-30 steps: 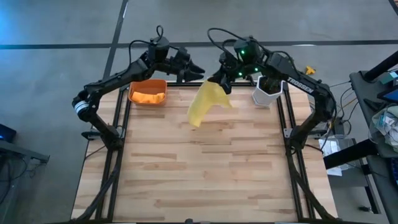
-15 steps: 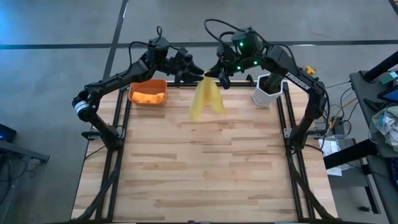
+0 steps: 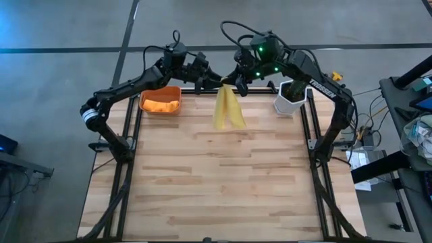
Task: Roll microfiber towels into tight, uniform cylinder then place into a basket
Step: Fold the yellow towel
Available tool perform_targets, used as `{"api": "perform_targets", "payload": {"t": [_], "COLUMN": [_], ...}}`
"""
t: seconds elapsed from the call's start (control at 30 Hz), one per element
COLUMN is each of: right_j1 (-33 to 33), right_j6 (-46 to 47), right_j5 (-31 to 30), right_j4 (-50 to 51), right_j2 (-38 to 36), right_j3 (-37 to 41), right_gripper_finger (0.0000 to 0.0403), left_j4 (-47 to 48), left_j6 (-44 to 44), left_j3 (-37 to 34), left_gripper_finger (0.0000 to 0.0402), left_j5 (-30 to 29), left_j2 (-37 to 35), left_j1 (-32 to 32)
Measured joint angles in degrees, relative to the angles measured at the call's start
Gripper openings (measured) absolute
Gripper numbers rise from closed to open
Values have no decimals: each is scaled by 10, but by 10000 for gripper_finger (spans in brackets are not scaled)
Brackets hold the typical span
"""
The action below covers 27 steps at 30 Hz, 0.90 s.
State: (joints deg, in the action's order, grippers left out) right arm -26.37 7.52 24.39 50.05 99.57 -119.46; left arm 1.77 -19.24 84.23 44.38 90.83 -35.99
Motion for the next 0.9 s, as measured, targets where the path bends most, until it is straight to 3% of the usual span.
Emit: {"api": "perform_targets", "payload": {"t": [0.1, 0.3, 0.9], "right_j1": [0, 2, 8], "right_j6": [3, 24, -20], "right_j5": [-5, -5, 6], "right_j4": [-8, -23, 16], "right_j2": [0, 0, 0], "right_j3": [3, 6, 7], "right_gripper_finger": [9, 9, 9], "left_j4": [5, 10, 82], "left_j6": [-3, -15, 1], "left_j3": [1, 1, 3], "left_gripper_finger": [144, 14, 0], "left_j5": [-1, -6, -17], "left_j2": [0, 0, -34], "left_j1": [1, 2, -18]}}
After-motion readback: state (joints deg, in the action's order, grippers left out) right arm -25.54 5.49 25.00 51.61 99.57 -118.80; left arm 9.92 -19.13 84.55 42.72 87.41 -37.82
